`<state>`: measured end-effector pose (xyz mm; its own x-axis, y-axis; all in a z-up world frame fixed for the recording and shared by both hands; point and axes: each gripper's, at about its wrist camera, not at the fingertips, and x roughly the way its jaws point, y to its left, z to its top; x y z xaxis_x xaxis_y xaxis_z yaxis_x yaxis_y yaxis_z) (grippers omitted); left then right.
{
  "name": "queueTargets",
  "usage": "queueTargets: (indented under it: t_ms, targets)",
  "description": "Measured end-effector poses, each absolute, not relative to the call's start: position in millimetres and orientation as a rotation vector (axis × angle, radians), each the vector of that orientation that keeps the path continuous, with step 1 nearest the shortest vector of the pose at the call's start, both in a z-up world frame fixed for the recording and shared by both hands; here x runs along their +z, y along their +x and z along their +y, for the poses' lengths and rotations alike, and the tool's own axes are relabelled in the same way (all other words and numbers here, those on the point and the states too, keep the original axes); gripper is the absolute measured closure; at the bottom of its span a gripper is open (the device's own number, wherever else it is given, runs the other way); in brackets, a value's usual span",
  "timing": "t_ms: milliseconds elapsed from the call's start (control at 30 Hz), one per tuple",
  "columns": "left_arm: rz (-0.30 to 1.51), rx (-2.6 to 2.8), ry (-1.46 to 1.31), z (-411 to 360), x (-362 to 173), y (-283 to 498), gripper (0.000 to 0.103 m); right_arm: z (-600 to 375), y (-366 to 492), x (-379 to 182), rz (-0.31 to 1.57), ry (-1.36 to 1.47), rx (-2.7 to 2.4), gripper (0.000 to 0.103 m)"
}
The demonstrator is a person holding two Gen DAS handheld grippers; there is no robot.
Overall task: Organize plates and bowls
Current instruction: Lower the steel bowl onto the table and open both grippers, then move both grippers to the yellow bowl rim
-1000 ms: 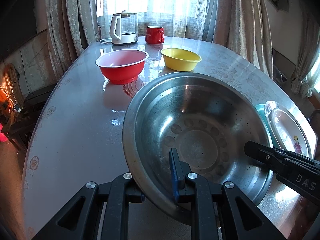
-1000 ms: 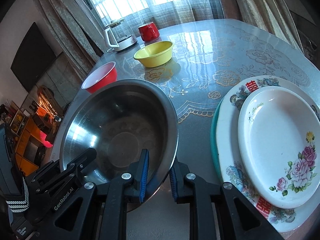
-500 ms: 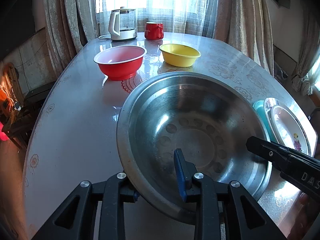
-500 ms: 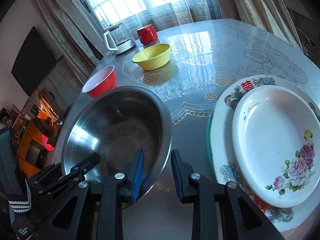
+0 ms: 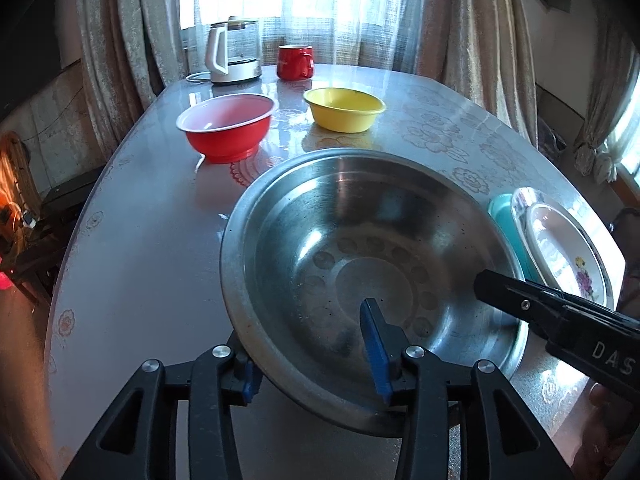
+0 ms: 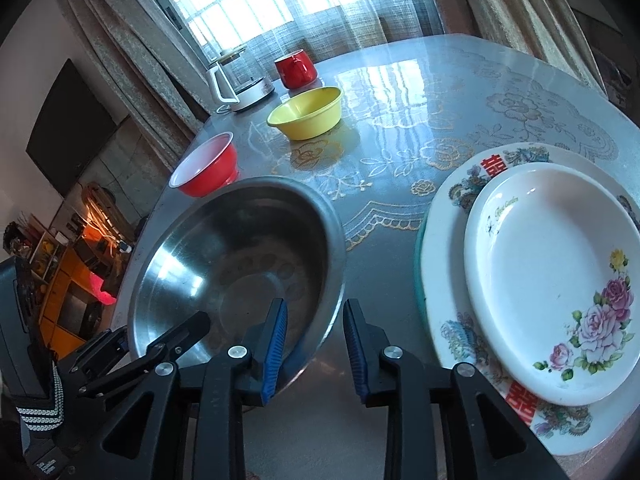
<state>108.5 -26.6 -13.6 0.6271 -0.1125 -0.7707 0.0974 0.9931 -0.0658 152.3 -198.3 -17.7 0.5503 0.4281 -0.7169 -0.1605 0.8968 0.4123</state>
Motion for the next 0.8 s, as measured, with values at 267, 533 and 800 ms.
queueTargets:
  t_ms: [267,533,800]
  targets:
    - [0.910,-0.153,-0.044,-22.5,-15.5,107.5,0.050,-206.1,147.6,-13.2,0.915,0.353,0.341,0.072]
    - [0.792,-0.099,0.011,-17.1,10.1,97.5,0.021,-233.9,145.0,5.9,0.824,0.423,0.286,0.069]
    - [0.769,-0.066,-0.021,-6.8,28.5,125.1,0.012,-237.8,167.2,19.1,0.817,0.407,0.272,0.064]
